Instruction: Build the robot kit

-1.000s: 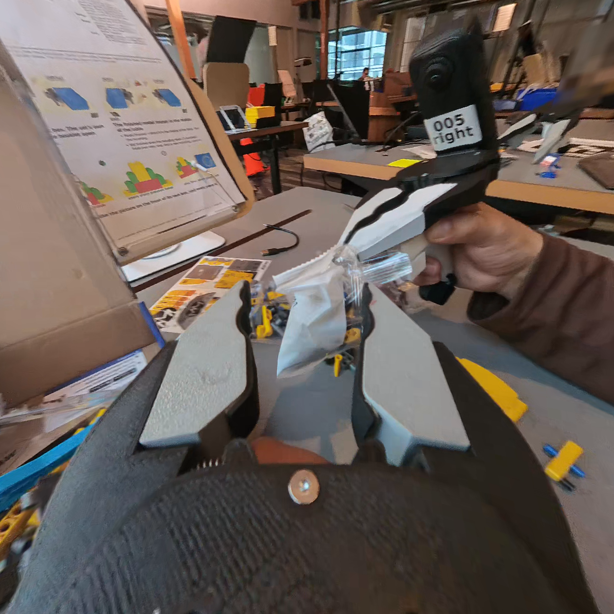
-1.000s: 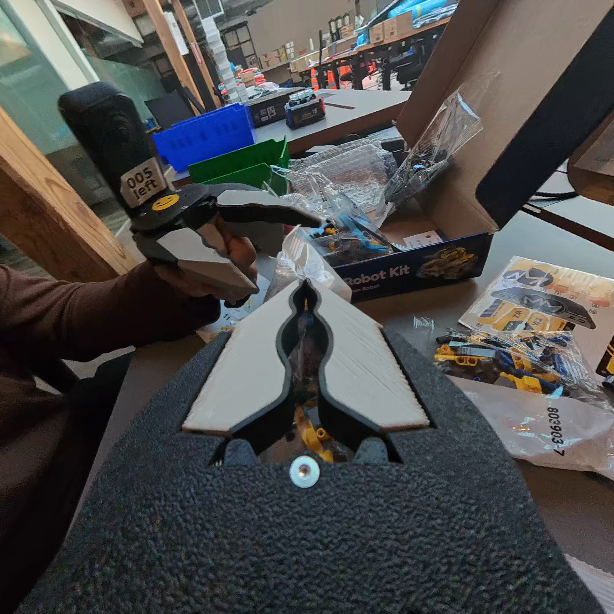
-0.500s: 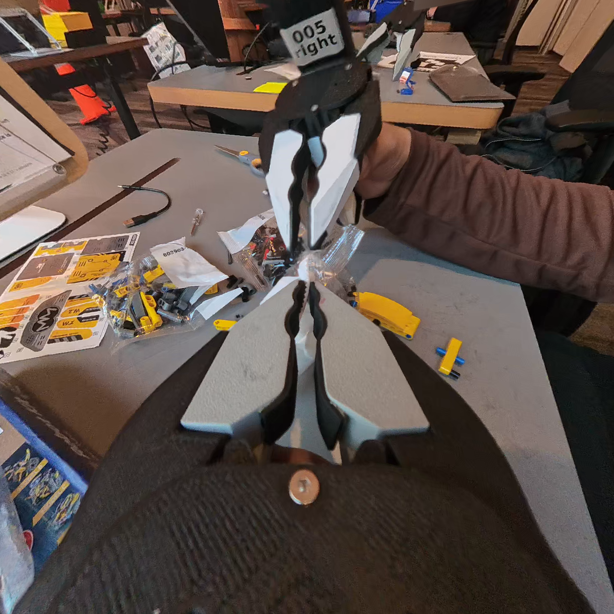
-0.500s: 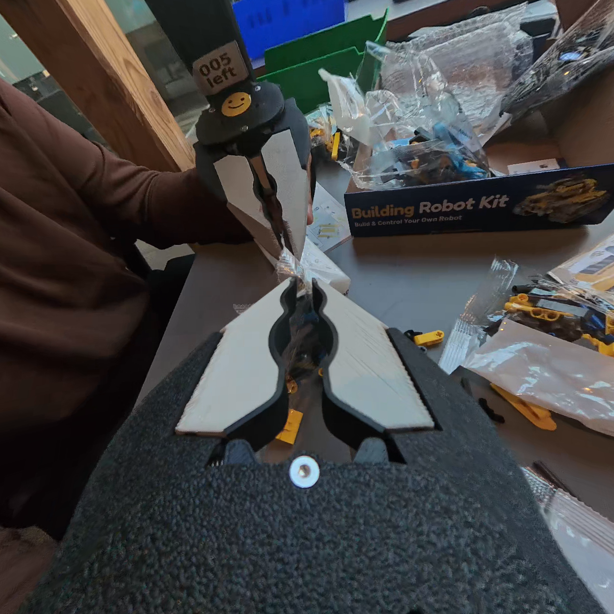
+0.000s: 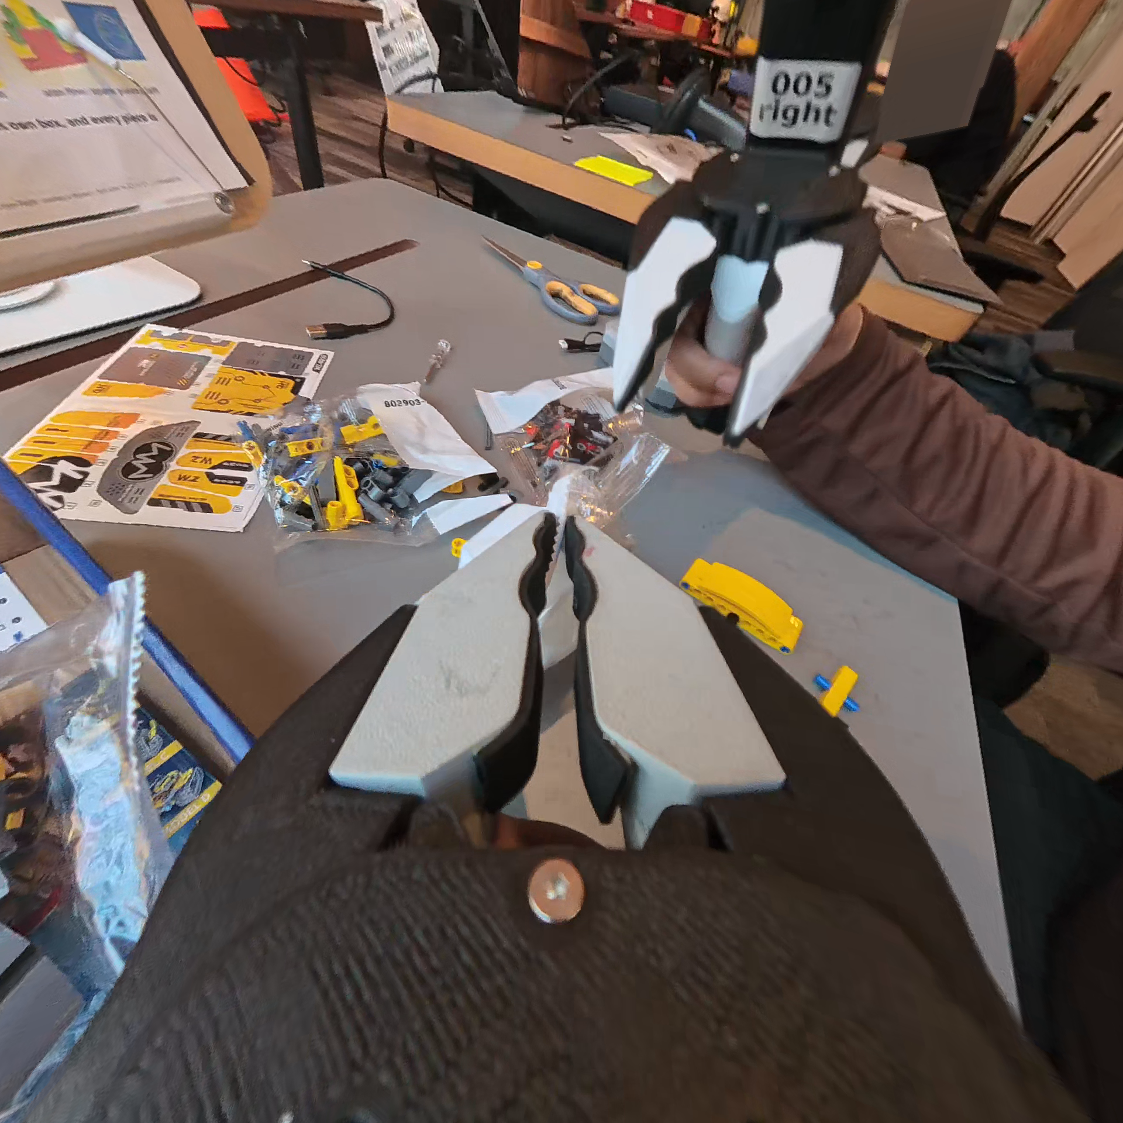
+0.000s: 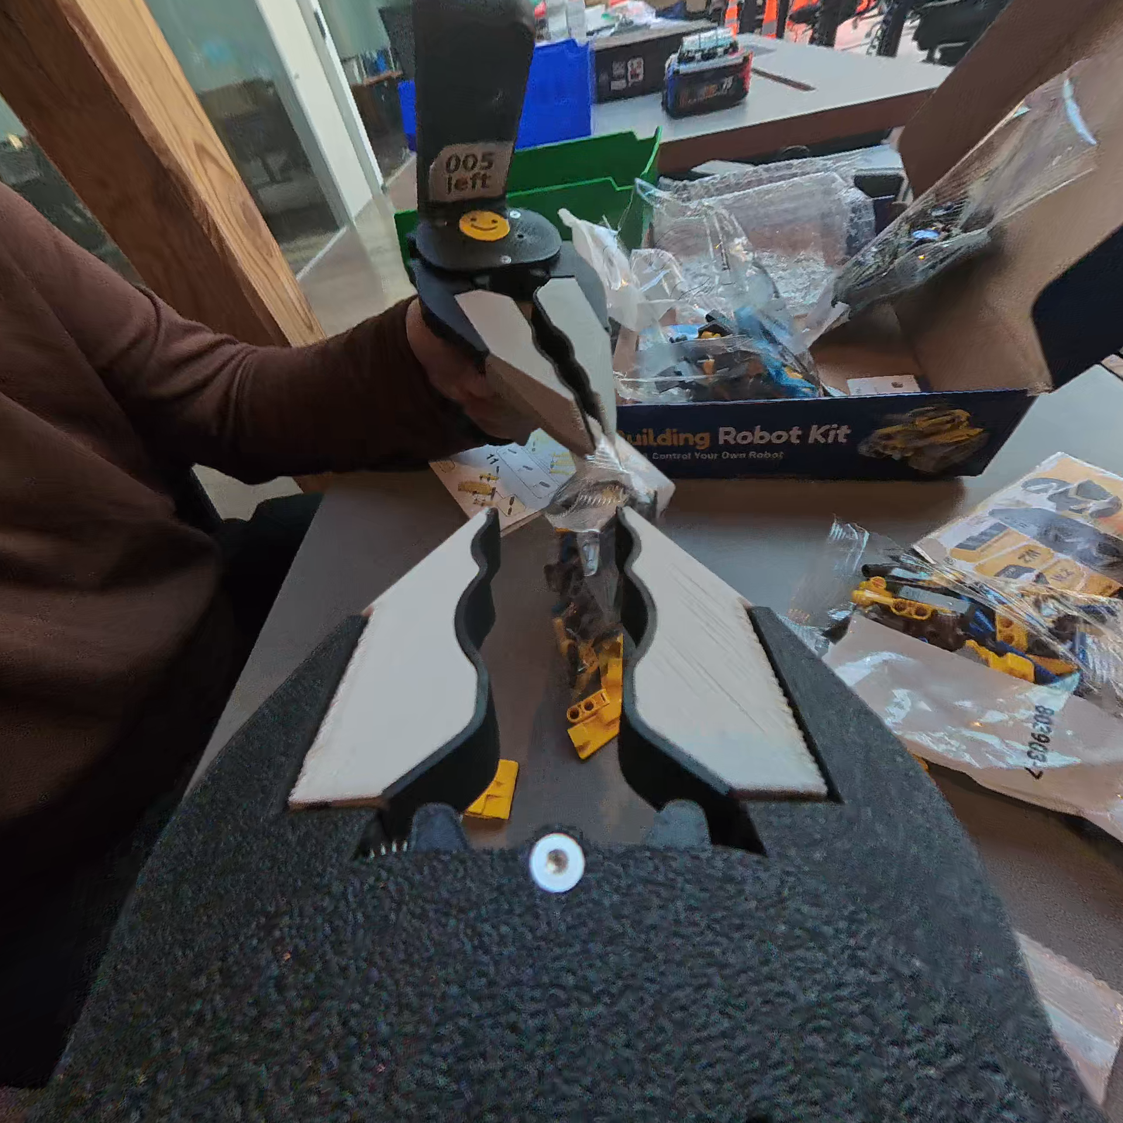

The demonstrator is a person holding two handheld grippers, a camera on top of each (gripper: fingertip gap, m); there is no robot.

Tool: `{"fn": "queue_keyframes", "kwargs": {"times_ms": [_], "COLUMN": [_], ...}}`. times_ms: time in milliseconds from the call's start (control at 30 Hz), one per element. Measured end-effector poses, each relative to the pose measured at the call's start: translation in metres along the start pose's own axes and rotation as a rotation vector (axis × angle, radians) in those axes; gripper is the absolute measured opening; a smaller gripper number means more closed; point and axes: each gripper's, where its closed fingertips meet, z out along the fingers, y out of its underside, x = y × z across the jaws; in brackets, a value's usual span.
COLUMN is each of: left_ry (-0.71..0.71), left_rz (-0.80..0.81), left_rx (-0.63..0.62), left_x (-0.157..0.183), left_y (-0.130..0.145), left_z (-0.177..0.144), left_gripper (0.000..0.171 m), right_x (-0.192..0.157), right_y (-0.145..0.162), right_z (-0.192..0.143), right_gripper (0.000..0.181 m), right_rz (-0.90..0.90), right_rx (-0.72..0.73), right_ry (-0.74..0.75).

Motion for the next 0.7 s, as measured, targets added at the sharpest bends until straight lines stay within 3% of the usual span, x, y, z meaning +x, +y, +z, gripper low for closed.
{"fn": "queue_keyframes", "kwargs": {"times_ms": [200, 400, 500, 600, 700], "left_ry": [0.021, 0.003, 0.020, 0.007, -0.007], "left_rz": [-0.045, -0.051, -0.048, -0.059, -0.066], "left_rx": [0.054, 0.052, 0.051, 0.046, 0.047], "left_x": [0.001, -0.004, -0.002, -0.003, -0.006], "left_y": [-0.010, -0.009, -0.010, -0.008, -0.007], "left_z": [-0.005, -0.006, -0.008, -0.005, -0.004], "left_gripper": [0.000, 0.000, 0.000, 0.000, 0.000], "right_x": [0.003, 0.017, 0.023, 0.014, 0.004], "right_y": [0.000, -0.005, -0.006, -0.013, -0.009], "right_z": [0.017, 0.004, -0.003, -0.002, 0.005], "right_gripper": [0.022, 0.000, 0.000, 0.002, 0.038], "right_rz": [-0.052, -0.068, -0.060, -0.058, -0.002], "right_rx": [-0.028, -0.009, 0.009, 0.054, 0.041], "right_ry": [0.044, 0.133, 0.162, 0.118, 0.032]}}
